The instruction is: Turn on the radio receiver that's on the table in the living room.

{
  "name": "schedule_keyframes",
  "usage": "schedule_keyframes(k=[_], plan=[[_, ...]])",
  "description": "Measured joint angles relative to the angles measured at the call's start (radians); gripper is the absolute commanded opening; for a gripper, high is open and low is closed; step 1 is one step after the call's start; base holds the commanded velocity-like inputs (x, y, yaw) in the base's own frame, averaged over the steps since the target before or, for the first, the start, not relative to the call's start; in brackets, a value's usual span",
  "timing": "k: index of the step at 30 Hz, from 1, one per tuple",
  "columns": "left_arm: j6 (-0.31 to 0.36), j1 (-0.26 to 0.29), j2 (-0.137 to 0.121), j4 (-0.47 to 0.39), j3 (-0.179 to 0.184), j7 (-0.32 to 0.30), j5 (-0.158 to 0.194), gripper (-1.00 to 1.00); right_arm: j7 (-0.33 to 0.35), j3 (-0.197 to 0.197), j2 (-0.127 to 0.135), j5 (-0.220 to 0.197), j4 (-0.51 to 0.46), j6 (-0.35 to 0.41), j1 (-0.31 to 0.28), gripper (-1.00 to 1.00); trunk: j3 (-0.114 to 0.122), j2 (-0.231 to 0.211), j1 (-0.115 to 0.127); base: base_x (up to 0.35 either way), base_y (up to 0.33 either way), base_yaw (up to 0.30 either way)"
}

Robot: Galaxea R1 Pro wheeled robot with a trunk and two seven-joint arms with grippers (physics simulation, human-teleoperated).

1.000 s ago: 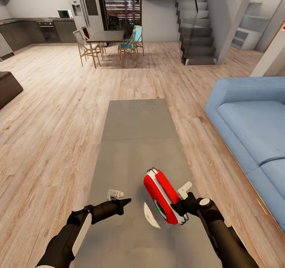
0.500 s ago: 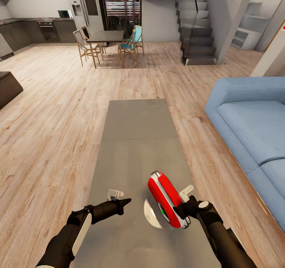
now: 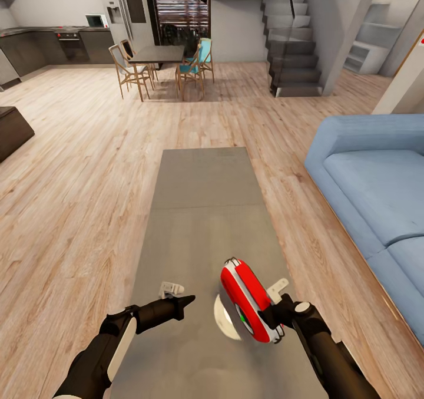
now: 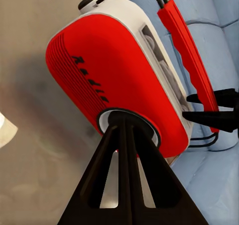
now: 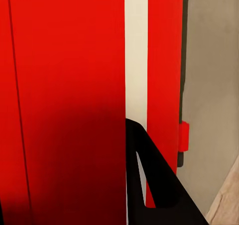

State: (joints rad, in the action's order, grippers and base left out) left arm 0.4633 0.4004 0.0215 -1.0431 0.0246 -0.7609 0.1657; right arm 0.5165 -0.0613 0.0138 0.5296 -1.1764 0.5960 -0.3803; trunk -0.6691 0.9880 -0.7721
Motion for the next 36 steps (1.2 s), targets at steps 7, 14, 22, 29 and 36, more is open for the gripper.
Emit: schedule_keyframes(k=[7, 14, 22, 29, 36], plan=[[0.000, 0.000, 0.000, -0.001, 0.000, 0.000, 0.000, -1.00, 0.000, 0.000, 0.000, 0.000, 0.002, -0.005, 0.000, -1.00, 0.000, 0.000, 0.000, 0.000, 0.000, 0.000], [0.000, 0.000, 0.000, -0.001, 0.000, 0.000, 0.000, -1.00, 0.000, 0.000, 0.000, 0.000, 0.005, -0.006, 0.000, -1.00, 0.000, 0.000, 0.000, 0.000, 0.000, 0.000], [0.000, 0.000, 0.000, -0.001, 0.000, -0.001, 0.000, -1.00, -0.001, 0.000, 0.000, -0.009, 0.031, -0.032, 0.000, -1.00, 0.000, 0.000, 0.000, 0.000, 0.000, 0.000], [0.000, 0.000, 0.000, -0.001, 0.000, -0.001, 0.000, -1.00, -0.015, 0.002, 0.000, -0.010, 0.038, -0.050, 0.000, -1.00, 0.000, 0.000, 0.000, 0.000, 0.000, 0.000], [0.000, 0.000, 0.000, -0.001, 0.000, -0.001, 0.000, -1.00, -0.021, 0.001, 0.000, -0.012, 0.038, -0.053, 0.000, -1.00, 0.000, 0.000, 0.000, 0.000, 0.000, 0.000]])
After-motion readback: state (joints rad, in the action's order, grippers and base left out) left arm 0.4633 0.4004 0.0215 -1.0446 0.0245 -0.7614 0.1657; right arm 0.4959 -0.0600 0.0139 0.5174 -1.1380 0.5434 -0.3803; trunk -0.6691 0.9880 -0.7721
